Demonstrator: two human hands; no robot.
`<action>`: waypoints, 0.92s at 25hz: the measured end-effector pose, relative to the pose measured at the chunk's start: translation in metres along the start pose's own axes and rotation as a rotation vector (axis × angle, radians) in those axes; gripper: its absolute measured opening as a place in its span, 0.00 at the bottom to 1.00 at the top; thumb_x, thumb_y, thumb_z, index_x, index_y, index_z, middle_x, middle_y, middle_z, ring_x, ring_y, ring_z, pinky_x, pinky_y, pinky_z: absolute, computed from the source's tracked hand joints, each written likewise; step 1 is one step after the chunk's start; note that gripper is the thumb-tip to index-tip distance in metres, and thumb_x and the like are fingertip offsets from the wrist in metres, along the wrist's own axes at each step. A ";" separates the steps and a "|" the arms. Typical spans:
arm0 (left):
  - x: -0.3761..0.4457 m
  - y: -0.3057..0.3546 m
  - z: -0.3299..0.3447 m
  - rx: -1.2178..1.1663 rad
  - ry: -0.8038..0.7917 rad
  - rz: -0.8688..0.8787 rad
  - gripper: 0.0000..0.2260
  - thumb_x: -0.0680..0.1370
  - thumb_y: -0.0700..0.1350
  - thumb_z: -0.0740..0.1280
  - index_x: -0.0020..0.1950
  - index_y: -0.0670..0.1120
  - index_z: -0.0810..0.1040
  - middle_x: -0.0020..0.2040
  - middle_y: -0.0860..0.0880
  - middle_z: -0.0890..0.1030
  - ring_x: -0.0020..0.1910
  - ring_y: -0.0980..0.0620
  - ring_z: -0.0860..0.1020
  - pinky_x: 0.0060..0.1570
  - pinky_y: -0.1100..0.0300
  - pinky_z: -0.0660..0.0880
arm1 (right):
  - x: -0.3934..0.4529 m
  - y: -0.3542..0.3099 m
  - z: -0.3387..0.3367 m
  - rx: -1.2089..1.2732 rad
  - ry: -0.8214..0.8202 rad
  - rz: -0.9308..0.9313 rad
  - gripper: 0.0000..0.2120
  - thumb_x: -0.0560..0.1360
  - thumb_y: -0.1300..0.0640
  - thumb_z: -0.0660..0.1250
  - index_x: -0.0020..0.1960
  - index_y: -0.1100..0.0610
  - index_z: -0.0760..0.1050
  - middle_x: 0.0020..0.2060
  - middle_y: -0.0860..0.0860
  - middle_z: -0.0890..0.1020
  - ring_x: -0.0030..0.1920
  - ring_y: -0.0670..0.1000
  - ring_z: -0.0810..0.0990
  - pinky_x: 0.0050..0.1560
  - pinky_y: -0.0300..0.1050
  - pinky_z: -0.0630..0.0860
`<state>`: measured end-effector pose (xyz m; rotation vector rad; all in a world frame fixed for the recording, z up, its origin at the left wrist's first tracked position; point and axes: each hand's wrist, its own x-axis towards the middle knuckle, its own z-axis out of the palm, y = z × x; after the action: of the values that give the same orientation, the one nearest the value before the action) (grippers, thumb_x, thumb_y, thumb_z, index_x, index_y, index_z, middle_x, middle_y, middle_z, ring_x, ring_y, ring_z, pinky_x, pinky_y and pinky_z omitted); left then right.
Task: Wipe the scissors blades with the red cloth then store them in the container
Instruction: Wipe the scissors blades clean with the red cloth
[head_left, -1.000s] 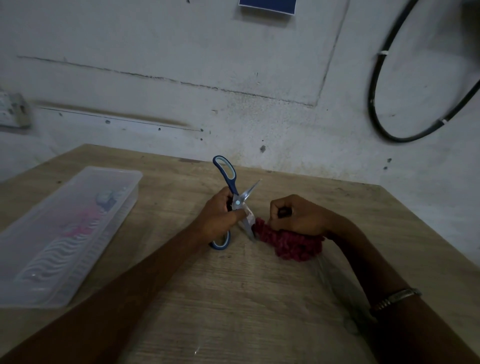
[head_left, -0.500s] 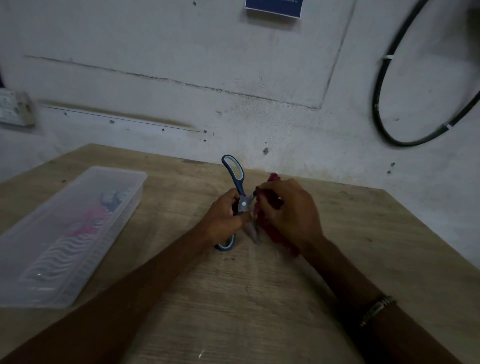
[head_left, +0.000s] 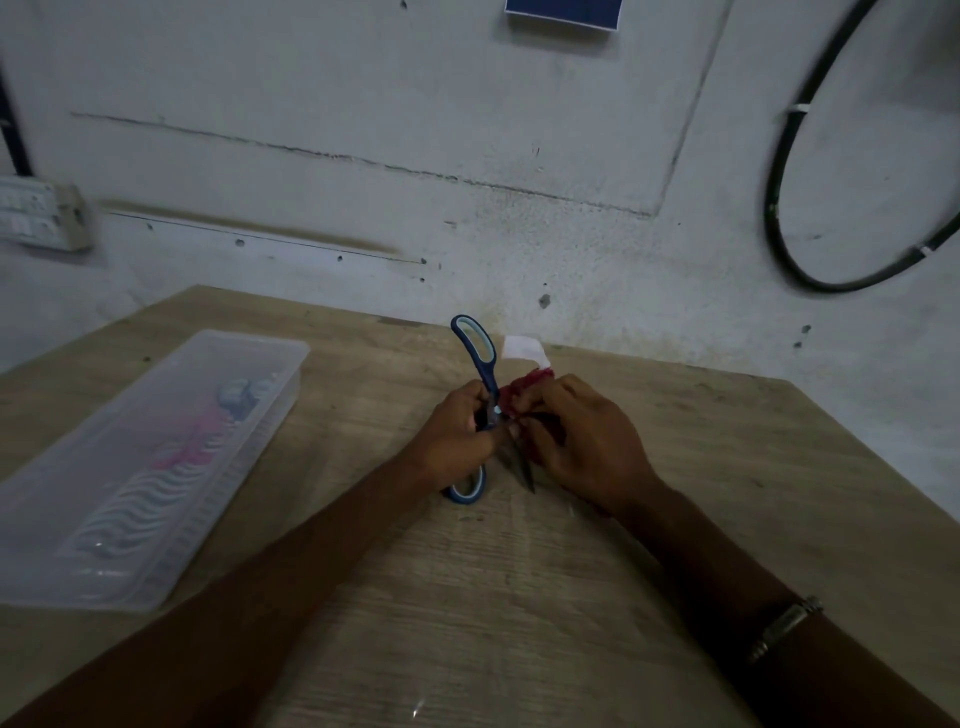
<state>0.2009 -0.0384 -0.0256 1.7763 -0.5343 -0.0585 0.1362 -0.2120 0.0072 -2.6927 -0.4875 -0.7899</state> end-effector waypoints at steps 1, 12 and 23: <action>-0.001 0.001 0.000 0.005 -0.007 -0.002 0.13 0.78 0.42 0.73 0.60 0.44 0.77 0.54 0.46 0.85 0.54 0.49 0.83 0.60 0.46 0.79 | 0.000 0.002 0.000 -0.058 0.005 0.011 0.06 0.80 0.53 0.67 0.56 0.47 0.75 0.51 0.49 0.80 0.45 0.48 0.77 0.41 0.45 0.75; 0.000 -0.001 0.001 -0.018 -0.011 0.004 0.11 0.79 0.43 0.72 0.60 0.45 0.76 0.56 0.45 0.84 0.56 0.47 0.82 0.63 0.43 0.77 | -0.005 -0.004 0.004 -0.022 0.080 0.026 0.07 0.81 0.54 0.66 0.59 0.48 0.76 0.52 0.49 0.79 0.46 0.47 0.77 0.42 0.43 0.76; 0.000 0.001 0.001 0.016 -0.036 0.035 0.09 0.80 0.40 0.70 0.58 0.44 0.75 0.53 0.46 0.83 0.50 0.54 0.81 0.50 0.58 0.76 | 0.000 0.009 0.003 -0.003 0.065 0.130 0.18 0.79 0.51 0.68 0.68 0.44 0.70 0.60 0.47 0.77 0.53 0.46 0.78 0.46 0.37 0.73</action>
<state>0.2008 -0.0391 -0.0249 1.7835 -0.5931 -0.0625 0.1408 -0.2193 0.0032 -2.6602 -0.2934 -0.8382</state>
